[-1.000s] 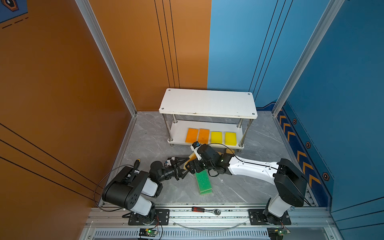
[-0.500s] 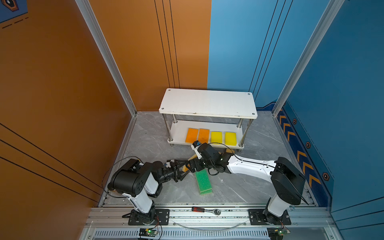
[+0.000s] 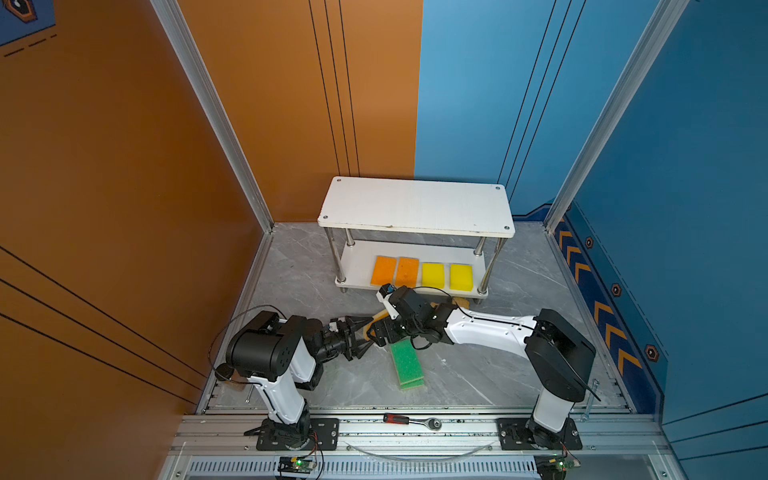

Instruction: Place and organize the cleaning sponges onto the shelf

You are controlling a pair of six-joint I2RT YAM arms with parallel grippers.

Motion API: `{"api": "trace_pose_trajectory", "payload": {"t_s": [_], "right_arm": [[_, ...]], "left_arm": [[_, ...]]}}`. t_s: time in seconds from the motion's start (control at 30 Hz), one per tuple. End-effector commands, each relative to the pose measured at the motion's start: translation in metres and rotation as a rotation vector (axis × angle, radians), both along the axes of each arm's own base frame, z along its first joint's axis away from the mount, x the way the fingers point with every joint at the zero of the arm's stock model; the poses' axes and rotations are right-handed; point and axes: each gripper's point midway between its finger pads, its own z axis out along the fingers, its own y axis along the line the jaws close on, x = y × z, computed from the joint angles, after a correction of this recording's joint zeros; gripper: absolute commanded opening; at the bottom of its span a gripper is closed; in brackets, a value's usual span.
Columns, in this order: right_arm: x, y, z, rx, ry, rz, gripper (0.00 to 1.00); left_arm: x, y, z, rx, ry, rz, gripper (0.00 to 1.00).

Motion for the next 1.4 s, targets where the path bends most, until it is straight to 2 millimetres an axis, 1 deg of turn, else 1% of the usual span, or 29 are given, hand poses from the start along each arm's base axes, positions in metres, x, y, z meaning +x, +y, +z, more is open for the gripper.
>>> {"api": "trace_pose_trajectory", "payload": {"t_s": [0.0,0.2,0.27,0.33,0.37,0.5,0.6,0.7,0.83,0.93,1.0,1.1,1.23,1.33,1.37], "right_arm": [[0.004,0.007,0.005,0.011,-0.003,0.021,0.94],[0.009,0.014,0.005,0.019,0.005,0.031,0.94],[0.009,0.015,0.008,0.023,0.004,0.035,0.94],[0.009,0.014,0.009,0.020,0.002,0.038,0.94],[0.009,0.014,0.011,0.021,-0.001,0.039,0.94],[0.005,0.008,0.019,0.016,-0.008,0.048,0.94],[0.000,0.001,0.030,0.024,-0.015,0.054,0.94],[-0.003,-0.011,0.045,0.043,-0.027,0.048,0.94],[-0.003,-0.033,0.063,0.052,-0.043,0.013,0.94],[0.000,-0.051,0.076,0.051,-0.069,-0.020,0.94],[0.002,-0.063,0.082,0.045,-0.084,-0.044,0.94],[0.004,-0.080,0.086,0.034,-0.099,-0.080,0.95],[0.004,-0.098,0.089,0.027,-0.111,-0.115,0.95],[0.004,-0.107,0.090,0.023,-0.117,-0.135,0.95],[0.005,-0.109,0.091,0.025,-0.118,-0.141,0.95]], "left_arm": [[-0.002,0.001,-0.006,-0.001,0.025,-0.020,0.77],[0.001,0.004,-0.005,-0.003,0.021,-0.015,0.85],[0.003,0.004,-0.004,-0.003,0.014,-0.014,0.94],[0.006,0.004,-0.001,-0.004,0.007,-0.001,0.99],[0.008,0.004,0.001,-0.005,-0.002,0.004,1.00],[0.017,0.001,0.013,-0.013,-0.043,0.006,0.98],[0.021,0.000,0.012,-0.007,-0.049,0.008,0.98],[0.028,-0.006,0.014,0.007,-0.079,0.009,0.98],[0.040,-0.033,0.030,0.010,-0.158,-0.031,0.98],[0.043,-0.051,0.030,0.041,-0.174,-0.074,0.98],[0.044,-0.056,0.029,0.071,-0.178,-0.090,0.98],[0.041,-0.053,0.029,0.121,-0.186,-0.095,0.98],[0.027,-0.041,0.024,0.264,-0.187,-0.122,0.98],[0.011,-0.023,0.030,0.503,-0.207,-0.180,0.98],[0.007,-0.013,0.039,0.614,-0.232,-0.194,0.98]]}}
